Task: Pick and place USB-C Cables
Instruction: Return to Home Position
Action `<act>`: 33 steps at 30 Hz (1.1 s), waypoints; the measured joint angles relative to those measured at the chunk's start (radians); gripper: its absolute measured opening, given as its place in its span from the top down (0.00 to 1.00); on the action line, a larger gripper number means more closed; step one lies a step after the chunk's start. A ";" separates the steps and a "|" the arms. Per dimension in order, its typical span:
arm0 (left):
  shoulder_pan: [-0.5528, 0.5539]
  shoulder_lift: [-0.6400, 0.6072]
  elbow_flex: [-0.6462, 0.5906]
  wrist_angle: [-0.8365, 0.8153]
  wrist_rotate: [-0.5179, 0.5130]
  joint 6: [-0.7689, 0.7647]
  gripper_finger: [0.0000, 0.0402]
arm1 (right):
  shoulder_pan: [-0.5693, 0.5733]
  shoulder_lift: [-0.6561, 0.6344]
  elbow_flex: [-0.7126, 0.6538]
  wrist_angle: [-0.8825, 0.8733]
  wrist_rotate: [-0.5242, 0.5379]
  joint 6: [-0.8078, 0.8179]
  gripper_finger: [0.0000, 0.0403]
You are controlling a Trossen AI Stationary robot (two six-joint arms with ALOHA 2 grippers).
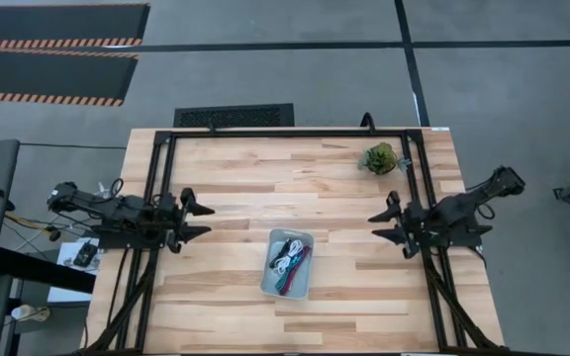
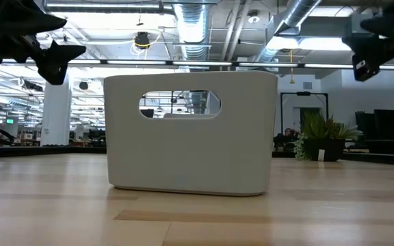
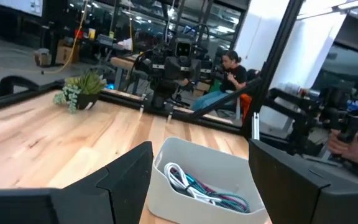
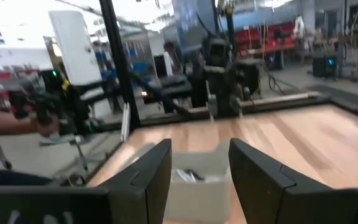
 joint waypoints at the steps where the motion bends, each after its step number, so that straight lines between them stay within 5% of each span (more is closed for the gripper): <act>1: 0.000 0.000 0.000 0.000 0.000 0.008 0.37 | 0.000 0.007 0.000 -0.013 0.005 0.004 0.55; 13: -0.001 0.001 -0.002 -0.008 0.047 0.157 0.37 | -0.031 0.134 -0.001 -0.060 0.036 -0.055 0.55; 33: 0.000 0.001 -0.003 -0.007 0.046 0.124 0.37 | -0.043 0.179 -0.002 -0.067 0.028 0.029 0.55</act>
